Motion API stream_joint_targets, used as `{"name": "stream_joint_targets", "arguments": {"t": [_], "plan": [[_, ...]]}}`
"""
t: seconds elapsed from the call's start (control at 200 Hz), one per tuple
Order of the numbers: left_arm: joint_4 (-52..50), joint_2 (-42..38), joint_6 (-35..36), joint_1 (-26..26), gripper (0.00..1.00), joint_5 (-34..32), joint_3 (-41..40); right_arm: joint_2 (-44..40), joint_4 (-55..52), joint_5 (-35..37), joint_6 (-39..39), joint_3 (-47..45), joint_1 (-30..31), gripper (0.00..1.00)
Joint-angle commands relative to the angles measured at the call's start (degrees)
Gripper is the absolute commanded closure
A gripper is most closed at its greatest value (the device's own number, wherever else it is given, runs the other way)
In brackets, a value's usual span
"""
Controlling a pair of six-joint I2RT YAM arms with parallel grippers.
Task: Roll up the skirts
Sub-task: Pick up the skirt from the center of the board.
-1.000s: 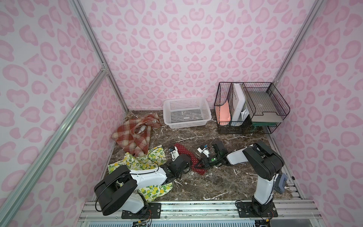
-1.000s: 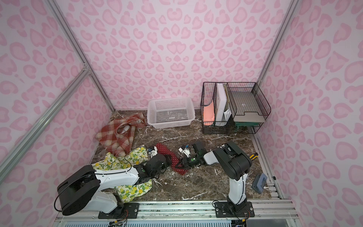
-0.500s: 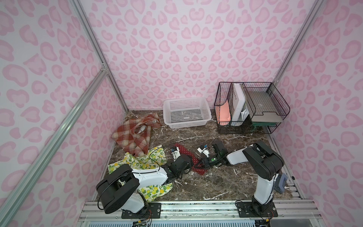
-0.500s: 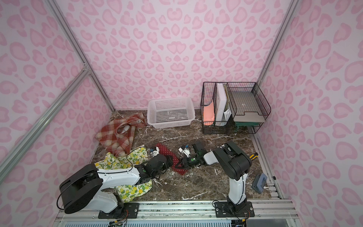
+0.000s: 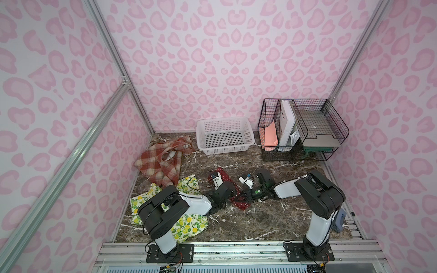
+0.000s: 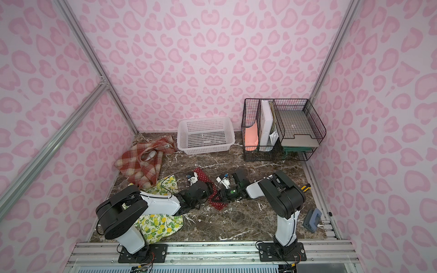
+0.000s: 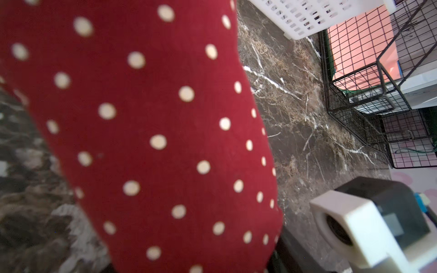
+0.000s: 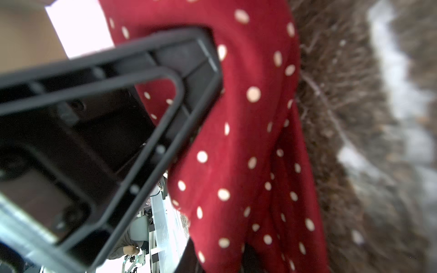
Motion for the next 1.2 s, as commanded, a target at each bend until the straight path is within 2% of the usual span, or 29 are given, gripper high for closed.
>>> {"name": "stream_joint_targets", "arguments": {"t": [0.0, 0.21, 0.295, 0.395, 0.48, 0.585, 0.79, 0.895, 1.055, 1.12, 1.195], "plan": [[-7.49, 1.96, 0.2, 0.12, 0.46, 5.65, -0.4, -0.33, -6.85, 4.8, -0.49, -0.09, -0.48, 0.92], [-6.48, 1.21, 4.26, 0.12, 0.81, 6.96, 1.77, -1.44, -6.9, 5.15, -0.49, 0.62, -1.28, 0.89], [-7.66, -0.08, 6.6, 0.28, 1.0, 7.18, 3.3, -2.25, -6.14, 5.24, 0.1, 0.2, -1.47, 0.84], [-12.46, -0.85, 9.74, 1.9, 1.0, 10.03, 6.38, -4.82, -6.75, 6.03, -0.05, -0.41, -1.62, 0.65], [-18.77, 0.98, 12.95, 5.39, 1.0, 16.19, 10.92, -9.08, -9.43, 7.99, -1.44, -1.24, -2.27, 0.5], [-25.71, 2.58, 17.19, 8.37, 1.0, 20.69, 14.48, -17.01, -14.74, 11.59, -3.98, -2.78, -3.68, 0.41], [-37.14, -0.59, 23.72, 9.01, 1.0, 20.79, 19.91, -33.93, -26.86, 22.26, -7.97, -4.81, -9.44, 0.36], [-43.29, -3.78, 27.27, 9.02, 1.0, 19.16, 23.96, -39.48, -28.81, 23.51, -8.43, -5.51, -14.05, 0.36], [-52.75, -6.34, 32.96, 9.16, 1.0, 16.25, 35.1, -41.83, -29.86, 25.6, -9.18, -4.92, -16.82, 0.36], [-57.11, -5.42, 35.91, 9.46, 1.0, 14.5, 42.06, -41.45, -29.13, 25.67, -9.15, -4.99, -16.84, 0.36], [-59.24, -3.31, 39.11, 11.81, 1.0, 16.22, 49.84, -40.96, -27.58, 25.28, -8.85, -5.73, -16.81, 0.36]]}}
